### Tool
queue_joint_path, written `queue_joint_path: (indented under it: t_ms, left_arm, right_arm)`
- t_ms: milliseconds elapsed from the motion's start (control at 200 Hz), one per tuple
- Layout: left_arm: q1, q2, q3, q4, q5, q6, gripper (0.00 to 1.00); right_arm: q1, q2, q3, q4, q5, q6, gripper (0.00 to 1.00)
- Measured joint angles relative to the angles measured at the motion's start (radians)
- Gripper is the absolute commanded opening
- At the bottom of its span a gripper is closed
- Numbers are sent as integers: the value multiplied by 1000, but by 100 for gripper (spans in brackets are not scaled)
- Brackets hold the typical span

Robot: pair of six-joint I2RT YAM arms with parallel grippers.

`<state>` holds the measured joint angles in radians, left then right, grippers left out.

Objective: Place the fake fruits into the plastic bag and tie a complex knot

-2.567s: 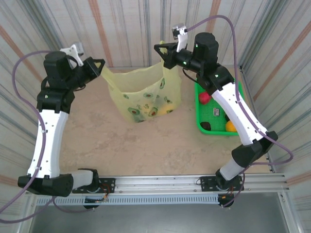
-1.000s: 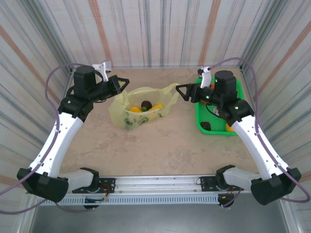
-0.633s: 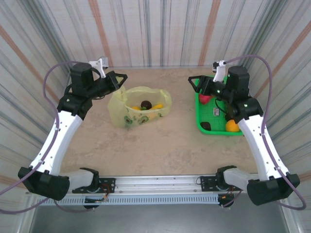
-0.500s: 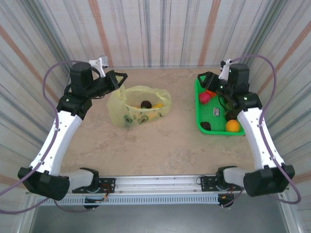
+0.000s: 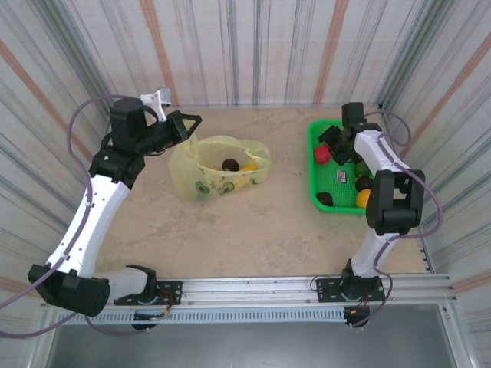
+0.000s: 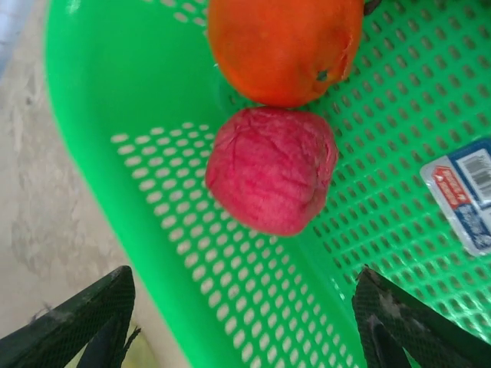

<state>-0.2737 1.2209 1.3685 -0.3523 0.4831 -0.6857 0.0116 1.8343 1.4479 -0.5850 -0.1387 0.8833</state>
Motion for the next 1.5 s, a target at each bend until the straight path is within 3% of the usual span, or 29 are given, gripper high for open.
queue_joint_path:
  t_ms: [120,351,591,796,1017,1262,1498]
  left_arm:
    - [0,0,0,0,0,0,0]
    - [0,0,6,-2,-1,0,0]
    - [0,0,6,-2,-1,0,0]
    - [0,0,6,-9,-1,0,0]
    - [0,0,14,-32,-5,4,0]
    - [0,-1,27,-50,-5,12,0]
    - [0,-2,34,-74,-5,19,0]
  right_arm:
    - [-5,90,41,47,-15,61,85]
    - [-5,211,118,65,-15,109,84]
    - [-5,243,122,70,-19,137,62]
    - [-6,222,86,94,-18,137,61]
    - [-12,39,-10,91,-17,127,61]
    - [-1,-309,-141,154,-59,77,60]
    - [150,-516,-145,180,-159,-76,58]
